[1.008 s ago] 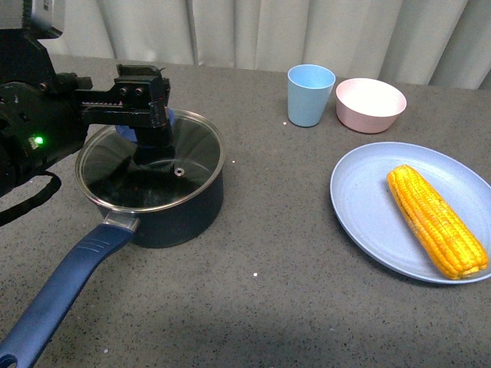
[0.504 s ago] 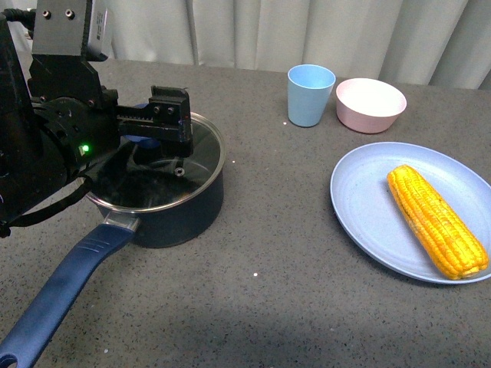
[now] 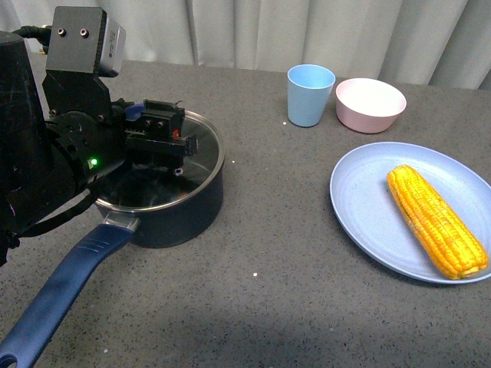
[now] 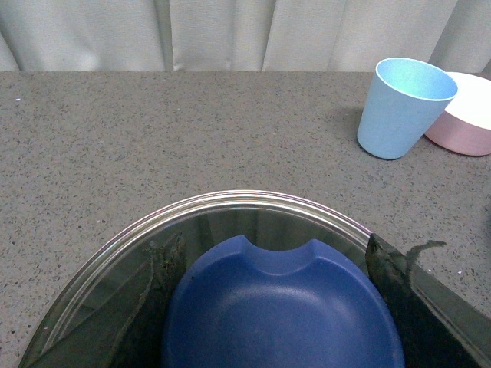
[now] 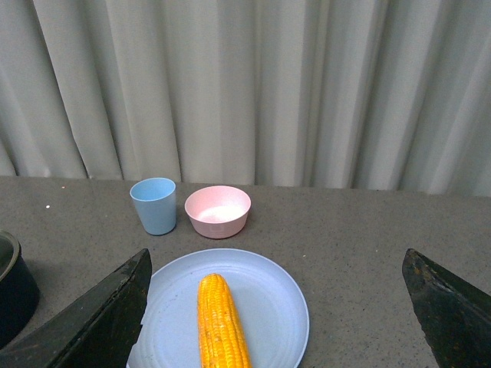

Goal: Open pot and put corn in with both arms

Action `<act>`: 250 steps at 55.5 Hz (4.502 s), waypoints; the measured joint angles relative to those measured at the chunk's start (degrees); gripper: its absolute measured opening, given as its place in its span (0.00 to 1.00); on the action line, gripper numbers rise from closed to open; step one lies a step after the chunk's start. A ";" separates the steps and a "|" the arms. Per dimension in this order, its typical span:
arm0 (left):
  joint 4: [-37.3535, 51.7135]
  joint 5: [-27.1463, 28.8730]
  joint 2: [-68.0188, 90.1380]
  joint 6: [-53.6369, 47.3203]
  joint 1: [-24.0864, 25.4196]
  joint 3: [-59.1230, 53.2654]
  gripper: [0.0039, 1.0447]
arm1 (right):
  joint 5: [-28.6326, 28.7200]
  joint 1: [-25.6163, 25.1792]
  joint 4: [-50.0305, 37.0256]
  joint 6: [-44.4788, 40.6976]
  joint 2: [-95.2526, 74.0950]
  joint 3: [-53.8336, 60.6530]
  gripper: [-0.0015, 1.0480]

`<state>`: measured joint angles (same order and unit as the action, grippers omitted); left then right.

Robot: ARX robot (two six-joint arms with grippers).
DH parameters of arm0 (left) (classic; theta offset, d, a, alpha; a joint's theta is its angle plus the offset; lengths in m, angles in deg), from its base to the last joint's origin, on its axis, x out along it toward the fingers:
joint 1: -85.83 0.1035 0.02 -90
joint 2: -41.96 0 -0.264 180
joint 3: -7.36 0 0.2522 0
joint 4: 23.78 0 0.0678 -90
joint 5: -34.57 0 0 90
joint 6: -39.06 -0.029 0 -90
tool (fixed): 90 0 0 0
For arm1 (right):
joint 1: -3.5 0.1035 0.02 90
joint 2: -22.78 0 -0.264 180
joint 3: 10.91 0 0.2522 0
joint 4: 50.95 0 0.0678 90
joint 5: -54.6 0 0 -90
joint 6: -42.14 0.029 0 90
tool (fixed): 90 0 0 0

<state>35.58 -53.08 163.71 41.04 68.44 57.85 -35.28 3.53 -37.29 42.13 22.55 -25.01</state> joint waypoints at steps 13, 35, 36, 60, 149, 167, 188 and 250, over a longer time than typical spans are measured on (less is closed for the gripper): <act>0.85 -1.33 -3.93 0.50 0.42 -1.86 0.60 | 0.00 0.00 0.00 0.00 0.00 0.00 0.91; -6.71 -4.07 -2.54 5.90 19.10 8.55 0.60 | 0.00 0.00 0.00 0.00 0.00 0.00 0.91; -7.23 -3.98 -1.86 6.05 20.09 9.31 0.60 | 0.00 0.00 0.00 0.00 0.00 0.00 0.91; -14.69 -1.88 10.75 5.49 25.73 19.10 0.60 | 0.00 0.00 0.00 0.00 0.00 0.00 0.91; -19.08 -2.89 -47.54 2.32 18.29 -19.32 0.84 | 0.00 0.00 0.00 0.00 0.00 0.00 0.91; -21.24 -2.38 -61.26 -1.09 17.40 -28.85 0.31 | 0.00 0.00 0.00 0.00 0.00 0.00 0.91; -27.45 -2.36 -73.83 -1.53 17.38 -35.04 0.04 | 0.00 0.00 0.00 0.02 0.00 0.00 0.91; -59.14 -2.36 -108.02 -1.53 17.38 -35.63 0.04 | 0.00 0.00 0.00 0.00 0.00 0.00 0.91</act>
<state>-23.56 -55.44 55.69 39.51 85.82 22.23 -35.28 3.53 -37.29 42.13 22.55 -25.01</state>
